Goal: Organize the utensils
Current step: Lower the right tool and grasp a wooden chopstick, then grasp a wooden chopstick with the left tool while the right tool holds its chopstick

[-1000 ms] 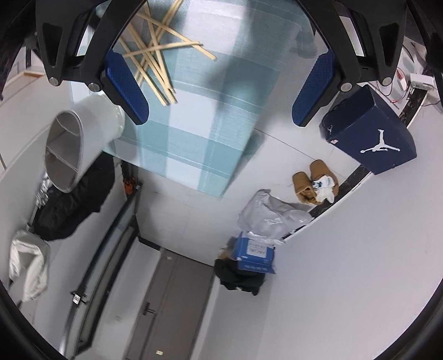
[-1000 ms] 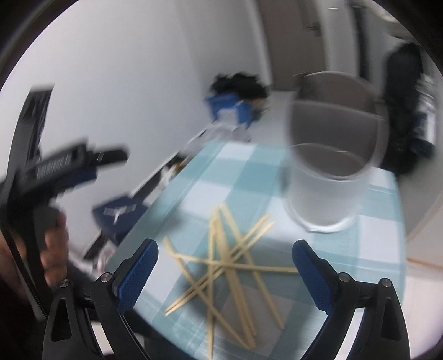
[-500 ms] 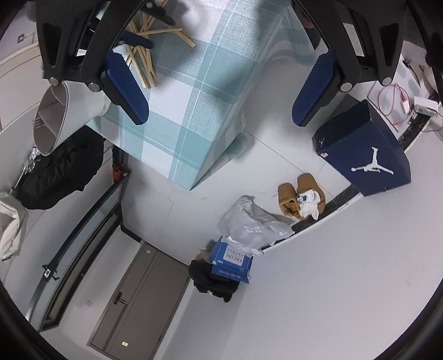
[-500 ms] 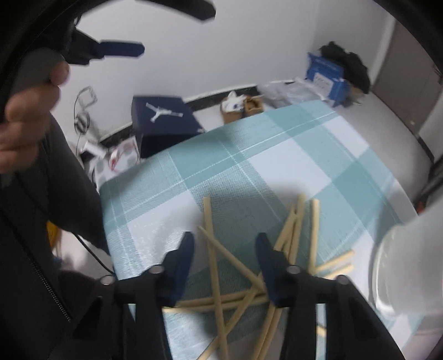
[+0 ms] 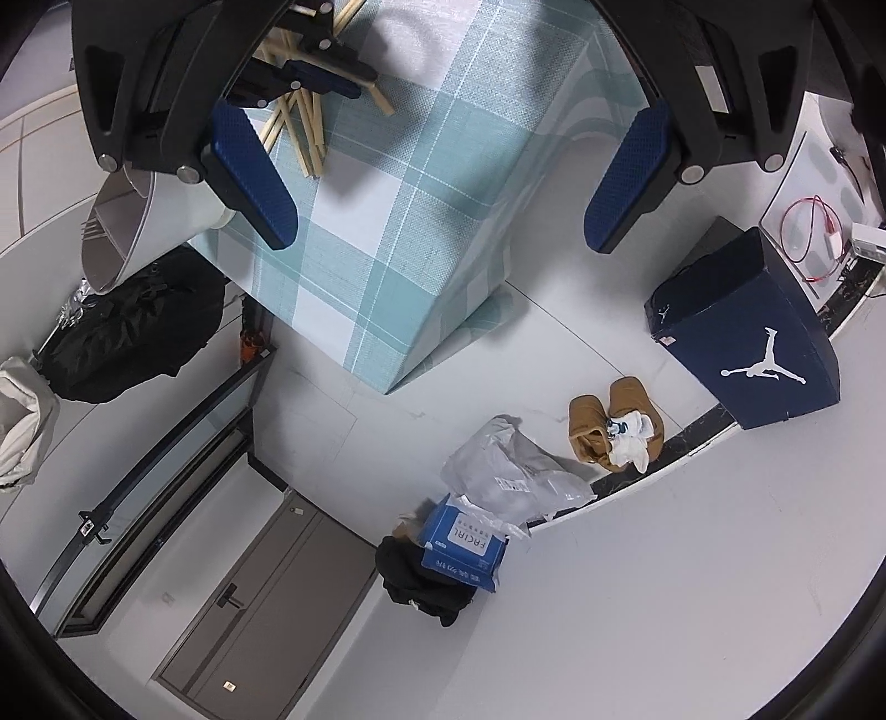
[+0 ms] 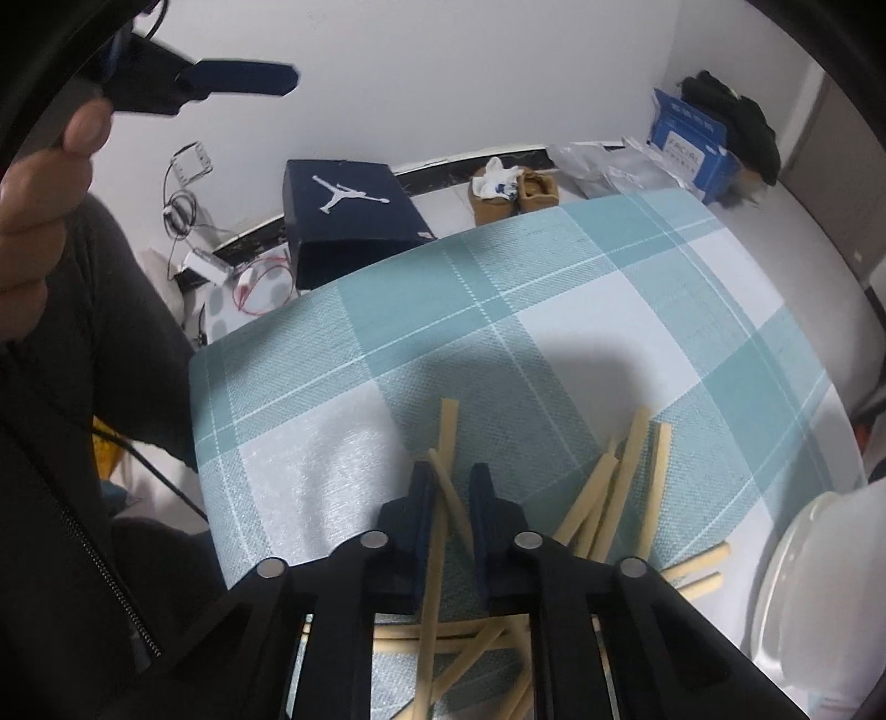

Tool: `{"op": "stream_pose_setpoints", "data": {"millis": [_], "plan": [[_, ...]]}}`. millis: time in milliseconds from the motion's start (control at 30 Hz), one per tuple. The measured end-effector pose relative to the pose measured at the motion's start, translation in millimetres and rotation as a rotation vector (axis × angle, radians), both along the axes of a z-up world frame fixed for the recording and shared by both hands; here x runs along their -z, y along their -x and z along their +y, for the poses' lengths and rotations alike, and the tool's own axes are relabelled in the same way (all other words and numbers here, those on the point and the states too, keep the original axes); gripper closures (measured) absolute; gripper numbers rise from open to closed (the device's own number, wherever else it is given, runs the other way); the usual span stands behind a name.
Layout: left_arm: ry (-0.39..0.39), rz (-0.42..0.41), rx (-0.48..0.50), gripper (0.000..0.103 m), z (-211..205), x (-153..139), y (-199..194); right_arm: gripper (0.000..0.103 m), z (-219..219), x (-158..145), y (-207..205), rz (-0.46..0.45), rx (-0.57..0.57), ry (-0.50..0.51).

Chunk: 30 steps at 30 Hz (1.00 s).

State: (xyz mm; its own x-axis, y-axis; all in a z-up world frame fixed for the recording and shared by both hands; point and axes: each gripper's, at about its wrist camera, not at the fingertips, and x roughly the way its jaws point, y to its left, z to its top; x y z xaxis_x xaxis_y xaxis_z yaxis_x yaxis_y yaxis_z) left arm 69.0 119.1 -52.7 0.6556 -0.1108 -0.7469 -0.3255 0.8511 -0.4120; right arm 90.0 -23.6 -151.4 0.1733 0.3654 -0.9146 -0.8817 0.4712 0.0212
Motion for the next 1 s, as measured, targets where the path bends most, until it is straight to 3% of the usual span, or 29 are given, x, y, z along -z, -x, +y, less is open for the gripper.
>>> {"op": "stream_pose_setpoints", "data": {"millis": [233, 433, 633, 833, 1000], "plan": [[0.003, 0.013, -0.010, 0.001, -1.4, 0.1, -1.2, 0.099, -7.1, -11.5, -8.9, -0.010, 0.064, -0.042], [0.013, 0.044, 0.039, 0.001, -8.0, 7.3, -6.0, 0.099, -31.1, -31.3, -20.5, -0.039, 0.218, -0.114], [0.041, 0.152, 0.085, 0.001, -20.9, 28.5, -8.6, 0.099, -75.6, -63.8, -22.3, -0.042, 0.388, -0.280], [0.032, 0.246, 0.133, 0.002, -46.4, 43.8, -7.0, 0.099, -118.4, -91.4, -16.3, -0.078, 0.485, -0.416], [0.031, 0.346, 0.149, 0.011, -63.0, 56.2, -8.3, 0.099, -137.8, -101.7, -13.5, -0.110, 0.535, -0.494]]}}
